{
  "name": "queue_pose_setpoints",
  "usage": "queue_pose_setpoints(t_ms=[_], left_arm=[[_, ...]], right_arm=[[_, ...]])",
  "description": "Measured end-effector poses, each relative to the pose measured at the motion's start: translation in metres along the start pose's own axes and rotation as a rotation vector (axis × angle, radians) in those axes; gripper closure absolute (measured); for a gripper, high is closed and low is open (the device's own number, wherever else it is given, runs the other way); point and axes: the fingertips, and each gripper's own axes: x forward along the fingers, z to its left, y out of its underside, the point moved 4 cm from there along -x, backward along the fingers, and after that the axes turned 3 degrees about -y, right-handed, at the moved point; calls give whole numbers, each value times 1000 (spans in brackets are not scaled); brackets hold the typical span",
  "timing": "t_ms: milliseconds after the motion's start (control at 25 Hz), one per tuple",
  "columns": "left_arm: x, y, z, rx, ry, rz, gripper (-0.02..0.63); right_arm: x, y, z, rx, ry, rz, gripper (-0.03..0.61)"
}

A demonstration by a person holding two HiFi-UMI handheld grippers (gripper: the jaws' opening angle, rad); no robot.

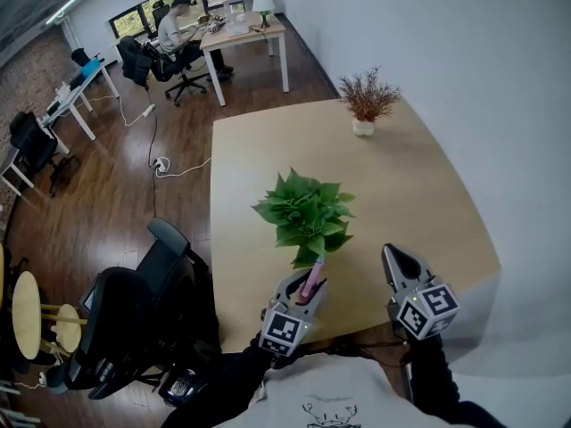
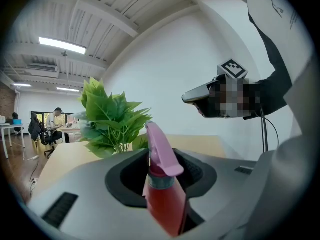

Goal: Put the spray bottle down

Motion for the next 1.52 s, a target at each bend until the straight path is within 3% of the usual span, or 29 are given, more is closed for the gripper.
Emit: queue_pose_setpoints(t_ms=[120, 400, 680, 800, 880, 920, 1000, 1040, 1280, 1520], left_arm=[[-2, 3, -1, -17, 3, 5, 452], [-3, 0, -4, -33, 24, -10, 322], [-38, -1, 3, -22, 7, -16, 319], [-67, -26, 15, -93, -2, -92, 319], [-81, -49, 36, -164, -52, -153, 316], [-85, -55, 49, -177, -101, -164, 355], [-89, -56, 75, -153, -211, -145, 589], [-90, -56, 83, -139, -247, -129, 615], [-89, -70, 103, -163, -288, -91, 615], [-86, -77, 109, -208, -280, -40, 615]], right_arm=[[0, 1, 0, 3, 0, 3, 606], [0, 1, 0, 4, 2, 6, 606], [0, 3, -1, 11, 7, 7, 606], [2, 4, -2, 8, 5, 11, 606], [5, 4, -2, 8, 1, 9, 606], [6, 4, -1, 9, -2, 8, 606], [9, 6, 1, 12, -10, 10, 606], [11, 7, 3, 12, -15, 12, 606], [24, 1, 0, -50, -55, 29, 606], [26, -6, 1, -19, -35, -12, 606]])
